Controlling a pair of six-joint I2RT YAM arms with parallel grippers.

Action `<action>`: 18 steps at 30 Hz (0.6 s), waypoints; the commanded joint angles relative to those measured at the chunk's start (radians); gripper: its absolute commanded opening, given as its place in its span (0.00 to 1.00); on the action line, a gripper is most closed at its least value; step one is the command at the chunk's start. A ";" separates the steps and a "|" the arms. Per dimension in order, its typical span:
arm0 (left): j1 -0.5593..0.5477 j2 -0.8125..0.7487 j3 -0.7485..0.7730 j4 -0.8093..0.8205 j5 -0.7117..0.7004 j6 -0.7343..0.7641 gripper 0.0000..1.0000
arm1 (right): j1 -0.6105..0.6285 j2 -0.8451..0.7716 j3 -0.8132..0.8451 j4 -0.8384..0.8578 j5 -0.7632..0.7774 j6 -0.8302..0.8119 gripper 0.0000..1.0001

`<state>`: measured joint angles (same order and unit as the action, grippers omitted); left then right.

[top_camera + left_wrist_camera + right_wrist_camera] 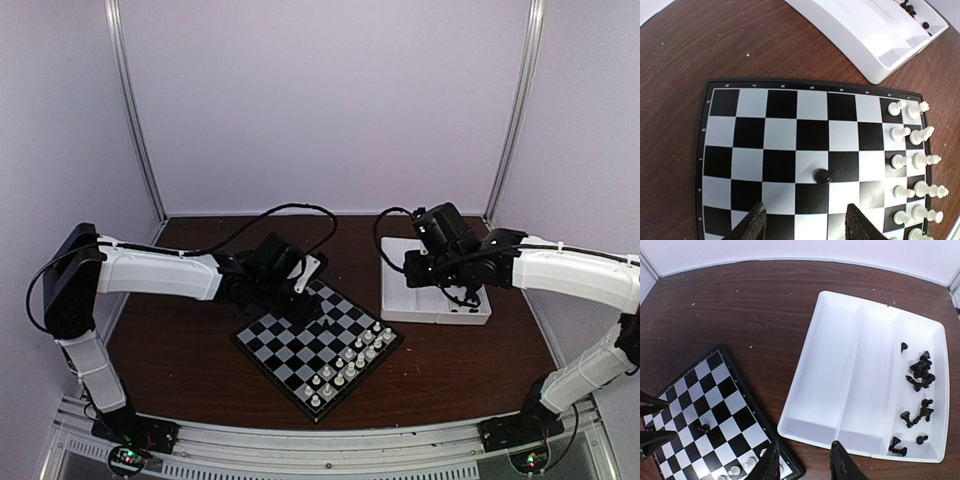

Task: Set up the chess pieces on the board
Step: Pick up the chess piece from the chessboard.

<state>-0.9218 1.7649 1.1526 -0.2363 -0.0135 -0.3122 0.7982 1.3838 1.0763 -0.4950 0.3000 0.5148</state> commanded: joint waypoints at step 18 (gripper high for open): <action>-0.053 0.236 0.242 -0.108 -0.002 0.062 0.36 | -0.116 -0.141 -0.139 0.033 0.052 0.019 0.38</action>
<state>-0.9649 1.9755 1.3632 -0.3252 -0.0002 -0.2661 0.6926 1.2591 0.9531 -0.4873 0.3561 0.5270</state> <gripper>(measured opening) 0.379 0.377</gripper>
